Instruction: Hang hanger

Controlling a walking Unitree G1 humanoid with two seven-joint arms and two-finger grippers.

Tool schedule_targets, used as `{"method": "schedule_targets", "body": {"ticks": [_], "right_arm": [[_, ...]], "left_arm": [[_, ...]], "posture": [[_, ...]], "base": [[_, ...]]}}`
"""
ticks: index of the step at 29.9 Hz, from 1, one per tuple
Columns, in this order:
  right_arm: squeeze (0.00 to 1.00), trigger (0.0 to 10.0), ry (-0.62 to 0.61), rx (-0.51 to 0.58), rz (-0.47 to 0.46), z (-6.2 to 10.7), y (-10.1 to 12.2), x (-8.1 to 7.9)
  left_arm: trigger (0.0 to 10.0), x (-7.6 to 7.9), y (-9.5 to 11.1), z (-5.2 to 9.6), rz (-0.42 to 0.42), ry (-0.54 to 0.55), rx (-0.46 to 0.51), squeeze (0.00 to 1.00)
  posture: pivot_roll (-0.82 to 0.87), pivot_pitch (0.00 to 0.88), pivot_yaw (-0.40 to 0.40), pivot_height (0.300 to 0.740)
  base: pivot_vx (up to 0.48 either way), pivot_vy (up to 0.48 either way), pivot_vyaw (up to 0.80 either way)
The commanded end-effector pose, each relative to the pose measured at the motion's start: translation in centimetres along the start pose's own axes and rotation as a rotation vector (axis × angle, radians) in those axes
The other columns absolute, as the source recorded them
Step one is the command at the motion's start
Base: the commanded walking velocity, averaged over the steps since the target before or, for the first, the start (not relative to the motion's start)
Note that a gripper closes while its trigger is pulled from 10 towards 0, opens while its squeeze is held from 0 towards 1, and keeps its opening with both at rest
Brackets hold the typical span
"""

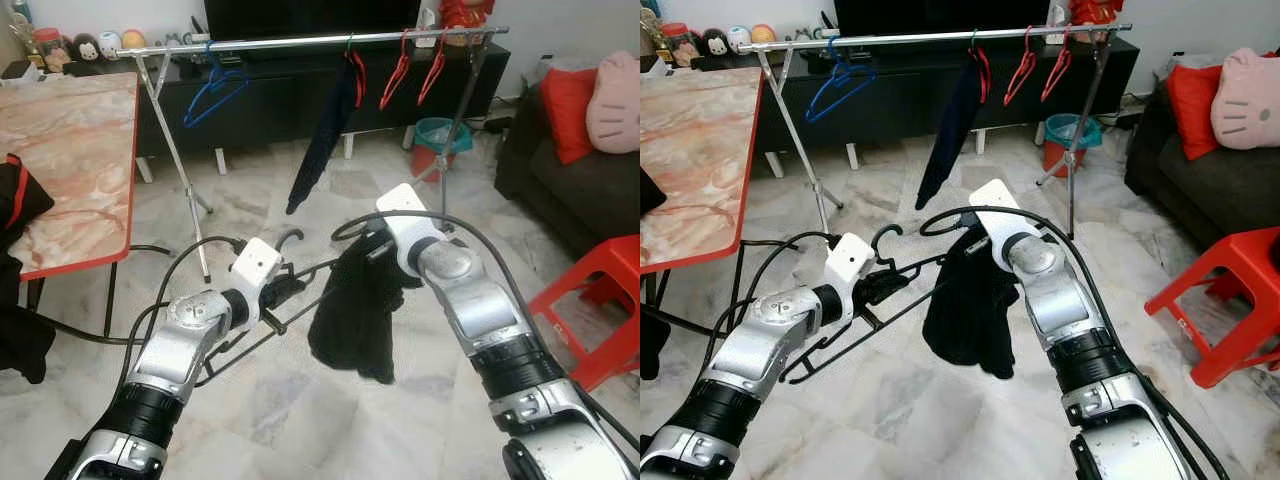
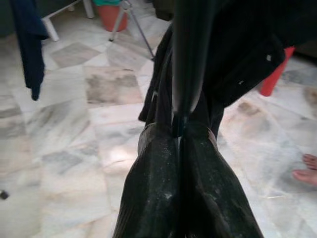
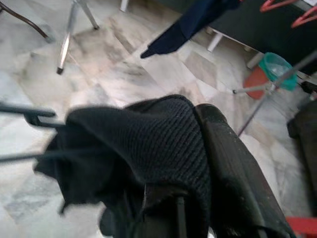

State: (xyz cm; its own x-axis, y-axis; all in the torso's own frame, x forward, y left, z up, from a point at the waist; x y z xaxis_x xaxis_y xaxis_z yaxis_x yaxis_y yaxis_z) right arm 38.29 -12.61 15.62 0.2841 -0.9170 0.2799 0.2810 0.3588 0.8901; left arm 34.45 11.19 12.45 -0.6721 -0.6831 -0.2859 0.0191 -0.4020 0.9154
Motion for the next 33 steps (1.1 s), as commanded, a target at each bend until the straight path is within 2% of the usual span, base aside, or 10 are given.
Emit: {"method": "schedule_targets", "body": {"ticks": [1,7,15,20,21,25,31,33], "right_arm": [[0.0,10.0,-0.013,0.045,0.014,0.5,1.1,0.3],[0.0,10.0,0.123,0.073,0.046,1.2,2.3,-2.1],[0.0,10.0,0.181,0.108,0.069,2.0,3.3,-3.1],[0.0,10.0,0.262,0.134,0.125,2.6,3.7,-4.0],[0.0,10.0,0.267,0.135,0.143,2.8,3.7,-3.9],[0.0,10.0,0.262,0.133,0.176,2.9,3.6,-3.5],[0.0,10.0,0.131,0.085,0.2,2.2,3.1,-1.2],[0.0,10.0,0.111,0.071,0.192,2.1,2.9,-0.8]], "left_arm": [[10.0,-0.8,0.2,0.1,-0.009,0.034,0.002,0.0],[10.0,0.2,1.0,0.0,0.017,-0.033,0.063,0.0],[10.0,1.8,2.2,0.6,0.066,-0.184,0.153,0.0],[10.0,2.9,2.1,1.2,0.072,-0.29,0.157,0.0],[10.0,3.2,2.1,1.5,0.075,-0.331,0.16,0.0],[10.0,3.6,2.1,2.0,0.073,-0.384,0.154,0.0],[10.0,4.5,2.7,2.7,0.098,-0.477,0.183,0.0],[10.0,4.7,2.8,2.9,0.096,-0.492,0.189,0.0]], "posture": [[-0.16,0.0,-0.043,0.74],[-0.16,0.0,-0.043,0.74],[-0.16,0.0,-0.043,0.74],[-0.16,0.0,-0.042,0.74],[-0.16,0.0,-0.042,0.74],[-0.16,0.0,-0.042,0.74],[-0.16,0.0,-0.04,0.74],[-0.16,0.0,-0.04,0.74]], "base": [[0.0,0.0,0.0],[0.0,0.0,0.0],[0.0,0.0,0.0],[0.0,0.0,0.0],[0.0,0.0,0.0],[0.0,0.0,0.0],[0.0,0.0,0.0],[0.0,0.0,0.0]]}}
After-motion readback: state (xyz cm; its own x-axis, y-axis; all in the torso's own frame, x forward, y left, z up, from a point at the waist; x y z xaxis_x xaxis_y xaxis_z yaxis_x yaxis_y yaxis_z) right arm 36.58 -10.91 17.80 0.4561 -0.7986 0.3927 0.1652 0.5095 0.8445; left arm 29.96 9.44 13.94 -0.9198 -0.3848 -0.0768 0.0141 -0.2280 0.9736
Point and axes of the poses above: a point about 5 cm out from each wrist's last joint towards the gripper, its own z axis pointing back from the gripper into the wrist, its own y axis along the axis of the wrist's last joint, x = y × z, the point moved 2 cm from there along -z, pointing out of the wrist towards the gripper, and after that the axes turned 9 degrees about -z, right-handed, at the moved point
